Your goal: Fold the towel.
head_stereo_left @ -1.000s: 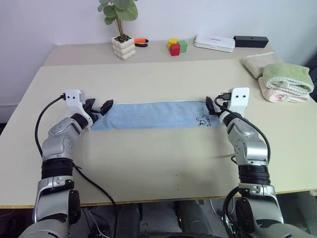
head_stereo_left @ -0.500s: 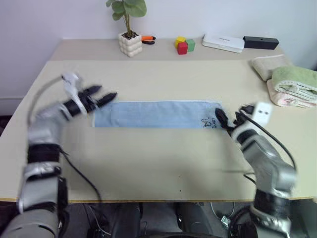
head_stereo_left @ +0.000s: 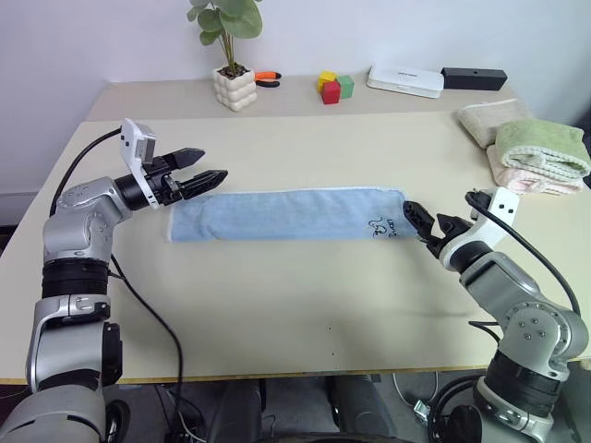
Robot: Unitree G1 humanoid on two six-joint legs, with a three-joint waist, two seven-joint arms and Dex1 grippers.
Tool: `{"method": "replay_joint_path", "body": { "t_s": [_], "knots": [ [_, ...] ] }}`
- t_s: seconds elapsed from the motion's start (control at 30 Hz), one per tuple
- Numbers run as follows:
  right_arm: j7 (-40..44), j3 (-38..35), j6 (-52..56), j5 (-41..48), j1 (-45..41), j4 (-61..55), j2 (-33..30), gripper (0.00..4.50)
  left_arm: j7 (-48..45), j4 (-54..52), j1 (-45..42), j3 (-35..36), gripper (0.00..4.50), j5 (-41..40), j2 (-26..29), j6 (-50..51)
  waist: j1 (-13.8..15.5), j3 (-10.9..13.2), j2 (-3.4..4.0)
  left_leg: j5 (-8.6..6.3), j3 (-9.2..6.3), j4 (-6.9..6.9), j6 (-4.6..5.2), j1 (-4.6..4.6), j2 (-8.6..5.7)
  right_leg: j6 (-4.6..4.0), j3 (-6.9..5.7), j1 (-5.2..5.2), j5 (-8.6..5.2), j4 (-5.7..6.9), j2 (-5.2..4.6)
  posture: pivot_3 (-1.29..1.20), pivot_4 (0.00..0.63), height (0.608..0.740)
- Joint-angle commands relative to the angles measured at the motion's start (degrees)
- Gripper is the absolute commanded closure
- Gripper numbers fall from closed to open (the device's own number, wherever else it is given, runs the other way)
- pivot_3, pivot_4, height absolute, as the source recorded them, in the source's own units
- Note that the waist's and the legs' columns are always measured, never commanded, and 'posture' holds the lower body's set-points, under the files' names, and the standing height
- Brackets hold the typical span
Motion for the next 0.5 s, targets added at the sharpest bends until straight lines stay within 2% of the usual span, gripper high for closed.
{"method": "replay_joint_path", "body": {
  "t_s": [0.03,0.3,0.5],
  "knots": [
    [-2.86,-2.0,3.38,6.47,1.28,-3.28,0.81,0.03,-5.84,-6.06,2.26,0.97,0.02,-4.26,2.78,3.5,-0.11,0.0,0.0,0.0,0.0,-0.01,0.0,0.0,0.0,0.0,0.0,0.0,0.0,0.0,0.0,0.0,0.15,0.74],
    [-8.8,-2.85,4.19,14.91,2.92,-2.3,0.69,0.03,-10.95,-9.57,4.37,0.87,0.02,-6.79,4.53,5.79,-0.06,0.0,0.0,0.0,0.01,-0.02,0.0,0.01,0.0,-0.01,0.0,-0.01,0.0,0.01,0.0,0.0,0.15,0.74],
    [-11.44,-1.76,2.61,18.39,3.82,-1.8,-0.73,0.03,-11.44,-9.8,4.46,0.82,0.02,-7.15,4.81,6.23,-0.12,0.0,0.0,0.0,0.01,-0.03,0.0,0.01,0.0,-0.01,0.0,-0.01,0.0,0.0,0.0,0.0,0.15,0.74]
  ]
}}
